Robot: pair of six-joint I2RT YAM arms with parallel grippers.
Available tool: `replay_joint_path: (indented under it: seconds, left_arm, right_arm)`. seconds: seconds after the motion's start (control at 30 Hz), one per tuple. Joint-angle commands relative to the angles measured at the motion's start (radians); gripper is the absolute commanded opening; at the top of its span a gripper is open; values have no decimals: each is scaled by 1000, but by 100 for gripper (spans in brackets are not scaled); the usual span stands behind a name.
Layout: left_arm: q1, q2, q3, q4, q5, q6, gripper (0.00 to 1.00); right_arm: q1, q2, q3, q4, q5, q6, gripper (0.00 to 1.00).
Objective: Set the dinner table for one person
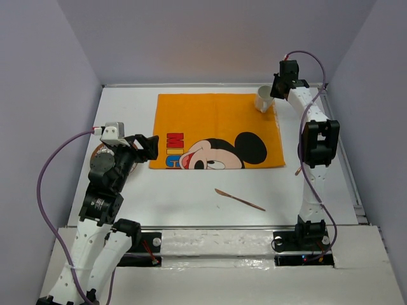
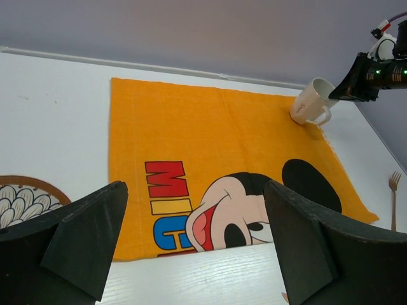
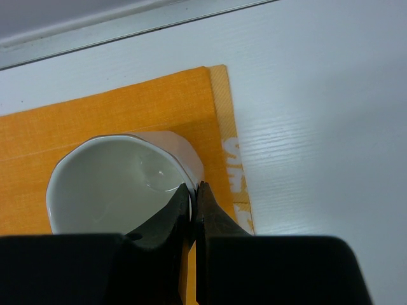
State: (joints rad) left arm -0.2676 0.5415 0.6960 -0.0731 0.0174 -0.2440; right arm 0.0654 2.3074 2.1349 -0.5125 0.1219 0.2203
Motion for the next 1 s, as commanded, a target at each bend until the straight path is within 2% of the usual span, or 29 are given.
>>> replay_joint_path:
  seconds: [0.0,0.1,0.17,0.2,0.3,0.4,0.5,0.57,0.6,0.63,0.67,0.7,0.77,0.8,0.87,0.97]
  left_arm:
    - [1,3,23,33,-4,18,99]
    - [2,5,23,32,-5,20,99]
    - [2,3,23,33,-5,18,99]
    - [4,5,23,32,-5,18,99]
    - [4,5,23,35,-7,20,99]
    - [4,3,23,35,-7,20,99]
    - [5,0,23,35,-7,18,99]
    - [10,-3,23,35,-7,17,99]
    - [11,-5,23,36,-7,15,99]
    - [18,-6,25,36,-7,15,99]
    - [18,-8,25,36,-7,14,99]
    - [24,-8,26,36,-7,14,99]
    - [39,-14,28,33,-59,11,99]
    - [45,-17,30,30,-71,11,99]
    - [57,-28,34,18,-129,3,99]
    - [68,-40,42,-5,-224,-14,99]
  right_arm:
    - [-9,-19,83,78,-25,11,0]
    - [-9,-6,80,77,-21,14,1]
    - [-9,-8,80,75,-13,19,14]
    - [-9,-12,82,75,-14,19,27]
    - [-9,-37,89,74,-19,21,46]
    - [-9,-68,95,68,-34,21,52]
    - [-9,-164,53,69,-82,39,56]
    - [2,-224,-30,77,-114,65,57]
    - [25,-303,-79,115,-173,79,57]
    - [45,-350,-212,156,-195,97,58]
    - [71,-394,-213,201,-217,111,58]
    - [136,-434,-353,297,-255,128,58]
    - [219,-517,-525,427,-309,189,58]
    - [308,-528,-571,468,-326,211,58]
    - [393,-528,-671,587,-344,295,58]
    - [540,-465,-713,728,-376,411,58]
